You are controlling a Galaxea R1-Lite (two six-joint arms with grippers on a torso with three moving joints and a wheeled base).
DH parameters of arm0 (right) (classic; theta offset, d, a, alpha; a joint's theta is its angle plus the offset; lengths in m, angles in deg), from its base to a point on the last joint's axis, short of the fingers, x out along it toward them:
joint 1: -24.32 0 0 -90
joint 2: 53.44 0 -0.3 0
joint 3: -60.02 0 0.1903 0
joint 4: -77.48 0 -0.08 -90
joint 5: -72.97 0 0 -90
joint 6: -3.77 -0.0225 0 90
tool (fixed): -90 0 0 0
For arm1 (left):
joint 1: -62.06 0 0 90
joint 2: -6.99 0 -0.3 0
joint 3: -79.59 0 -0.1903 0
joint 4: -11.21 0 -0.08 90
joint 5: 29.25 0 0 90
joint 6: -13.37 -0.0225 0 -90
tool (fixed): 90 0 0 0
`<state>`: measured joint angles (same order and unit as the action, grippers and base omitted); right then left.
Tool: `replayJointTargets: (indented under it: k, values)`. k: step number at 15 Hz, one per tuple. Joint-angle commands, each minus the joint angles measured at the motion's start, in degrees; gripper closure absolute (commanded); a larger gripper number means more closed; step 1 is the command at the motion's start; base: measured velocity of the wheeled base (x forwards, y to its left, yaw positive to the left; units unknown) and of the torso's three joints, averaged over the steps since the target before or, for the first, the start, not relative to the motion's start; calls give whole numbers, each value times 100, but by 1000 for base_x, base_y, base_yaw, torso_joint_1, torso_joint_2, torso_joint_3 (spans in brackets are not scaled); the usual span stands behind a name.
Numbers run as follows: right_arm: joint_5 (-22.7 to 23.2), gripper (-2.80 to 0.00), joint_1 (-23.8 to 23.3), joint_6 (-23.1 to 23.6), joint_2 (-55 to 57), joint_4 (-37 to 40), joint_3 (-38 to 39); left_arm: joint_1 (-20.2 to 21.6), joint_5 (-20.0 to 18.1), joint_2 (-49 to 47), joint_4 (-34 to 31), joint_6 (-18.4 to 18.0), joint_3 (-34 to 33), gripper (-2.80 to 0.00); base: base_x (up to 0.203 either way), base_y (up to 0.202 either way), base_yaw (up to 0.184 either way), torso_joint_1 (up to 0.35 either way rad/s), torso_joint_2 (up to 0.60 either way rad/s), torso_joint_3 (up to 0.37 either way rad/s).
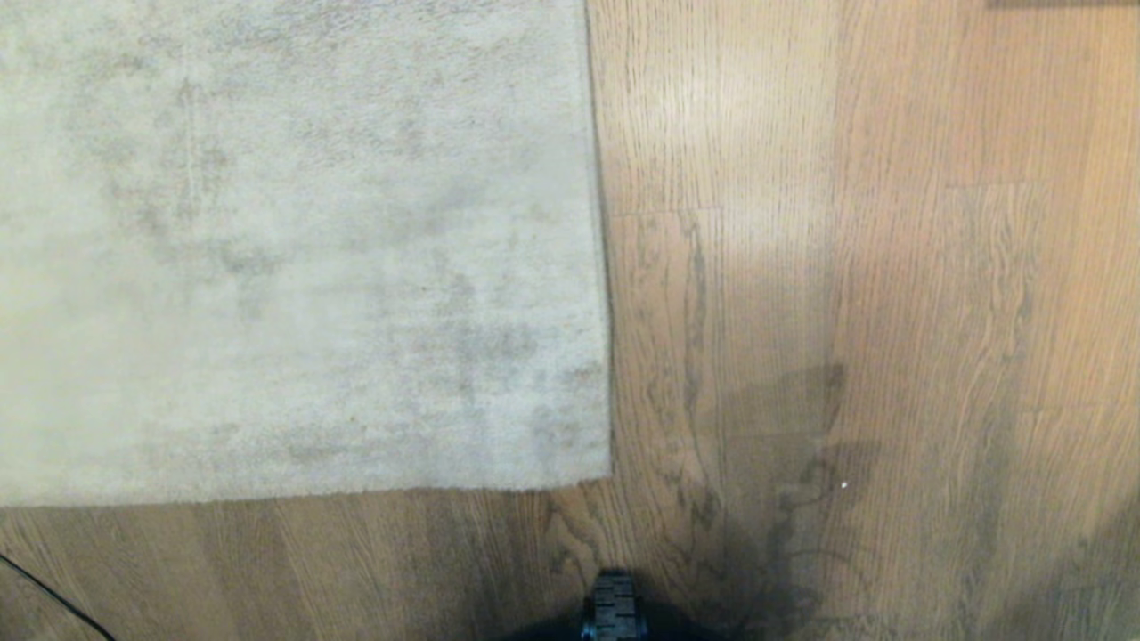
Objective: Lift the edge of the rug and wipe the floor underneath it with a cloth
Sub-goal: Put down the rag
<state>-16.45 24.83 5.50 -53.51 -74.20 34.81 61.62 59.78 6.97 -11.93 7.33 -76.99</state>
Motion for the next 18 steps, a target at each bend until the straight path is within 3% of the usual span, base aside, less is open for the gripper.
replayJointTargets:
  k: [1,3,18]
  values:
    - [3,0,2,3,7,3,0,0,25,2,-11,281,-5,0,0,0,0,0,0,0]
    - [3,0,2,3,7,-1,0,0,26,2,-5,455,-5,0,0,0,0,0,0,0]
    - [3,0,2,3,7,6,0,0,26,2,-5,455,-5,0,0,0,0,0,0,0]
